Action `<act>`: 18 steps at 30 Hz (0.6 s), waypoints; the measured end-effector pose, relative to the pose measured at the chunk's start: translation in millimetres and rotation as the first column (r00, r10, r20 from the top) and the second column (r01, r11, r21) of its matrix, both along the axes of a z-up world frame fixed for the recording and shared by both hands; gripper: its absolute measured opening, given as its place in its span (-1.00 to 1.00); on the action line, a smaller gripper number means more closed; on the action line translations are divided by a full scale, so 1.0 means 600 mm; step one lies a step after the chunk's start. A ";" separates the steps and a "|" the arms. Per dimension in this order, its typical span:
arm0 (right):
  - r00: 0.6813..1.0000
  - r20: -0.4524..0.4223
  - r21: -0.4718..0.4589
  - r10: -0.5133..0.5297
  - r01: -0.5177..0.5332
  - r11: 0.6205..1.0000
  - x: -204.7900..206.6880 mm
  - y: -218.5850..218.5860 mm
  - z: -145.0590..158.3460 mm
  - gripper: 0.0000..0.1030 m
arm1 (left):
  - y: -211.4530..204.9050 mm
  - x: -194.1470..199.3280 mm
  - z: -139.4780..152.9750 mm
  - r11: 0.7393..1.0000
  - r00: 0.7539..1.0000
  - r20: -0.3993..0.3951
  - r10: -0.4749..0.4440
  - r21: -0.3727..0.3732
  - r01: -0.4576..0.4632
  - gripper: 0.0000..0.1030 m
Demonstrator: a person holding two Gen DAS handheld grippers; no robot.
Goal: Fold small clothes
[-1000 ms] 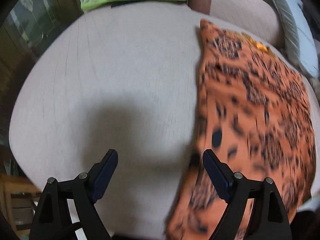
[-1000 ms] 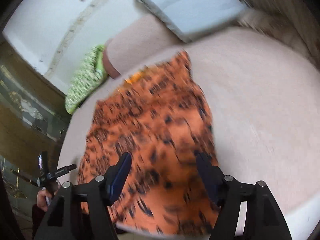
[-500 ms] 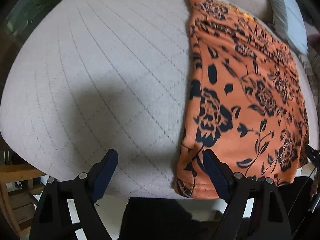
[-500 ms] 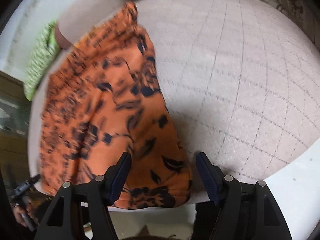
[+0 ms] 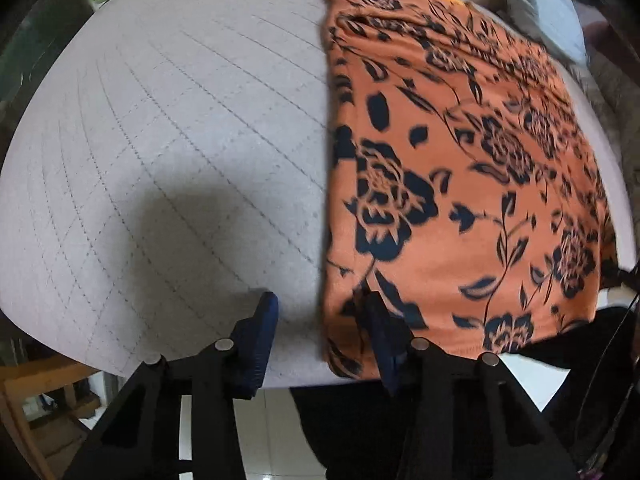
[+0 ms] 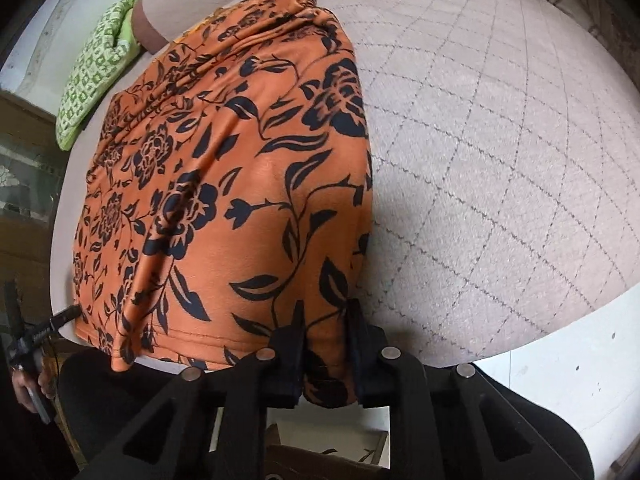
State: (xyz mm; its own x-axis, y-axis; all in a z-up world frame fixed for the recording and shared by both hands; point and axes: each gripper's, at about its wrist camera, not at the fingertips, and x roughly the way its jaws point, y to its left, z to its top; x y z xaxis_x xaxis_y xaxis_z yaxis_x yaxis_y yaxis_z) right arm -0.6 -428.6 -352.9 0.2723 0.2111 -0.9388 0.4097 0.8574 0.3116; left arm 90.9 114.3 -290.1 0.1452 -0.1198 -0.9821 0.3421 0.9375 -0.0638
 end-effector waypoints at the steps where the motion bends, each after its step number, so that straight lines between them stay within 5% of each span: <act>1: 1.000 -0.005 0.001 0.000 0.000 1.000 0.002 0.000 0.001 -0.52 | -0.002 -0.004 -0.001 1.000 1.000 0.005 0.000 0.005 0.000 0.00; 3: 1.000 -0.002 0.010 0.009 -0.009 1.000 0.005 0.001 0.001 -0.30 | -0.008 -0.010 -0.006 1.000 1.000 0.006 0.009 -0.030 -0.009 0.28; 6: 0.998 0.006 -0.008 0.065 -0.065 0.998 0.022 0.019 0.001 -0.10 | -0.025 -0.029 -0.014 0.999 1.000 0.021 -0.021 -0.037 0.022 0.26; 7: 0.997 0.002 -0.026 0.076 -0.076 0.997 0.023 0.024 0.002 -0.17 | -0.028 -0.034 -0.014 0.999 0.999 0.029 -0.032 -0.042 0.033 0.15; 9: 0.995 0.003 -0.049 0.099 -0.099 0.994 0.023 0.030 0.006 -0.73 | -0.027 -0.036 -0.012 0.998 1.000 0.024 -0.016 -0.067 0.018 -0.46; 11: 0.994 0.030 -0.021 0.108 -0.107 0.994 0.020 0.031 0.014 -0.82 | -0.017 -0.029 -0.008 0.990 1.000 -0.015 0.014 -0.142 -0.016 -0.82; 18: 0.978 0.200 0.149 0.062 -0.093 0.984 0.005 0.010 0.080 -0.82 | -0.007 -0.003 0.040 0.940 0.999 -0.034 0.032 -0.337 -0.042 -0.84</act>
State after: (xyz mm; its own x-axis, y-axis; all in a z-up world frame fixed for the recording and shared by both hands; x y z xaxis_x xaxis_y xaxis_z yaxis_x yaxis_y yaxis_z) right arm 2.6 -422.8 -304.9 0.4227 0.3791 -0.8232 0.2626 0.8181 0.5116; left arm 89.0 110.4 -266.4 0.1291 -0.4405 -0.8884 0.3009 0.8711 -0.3882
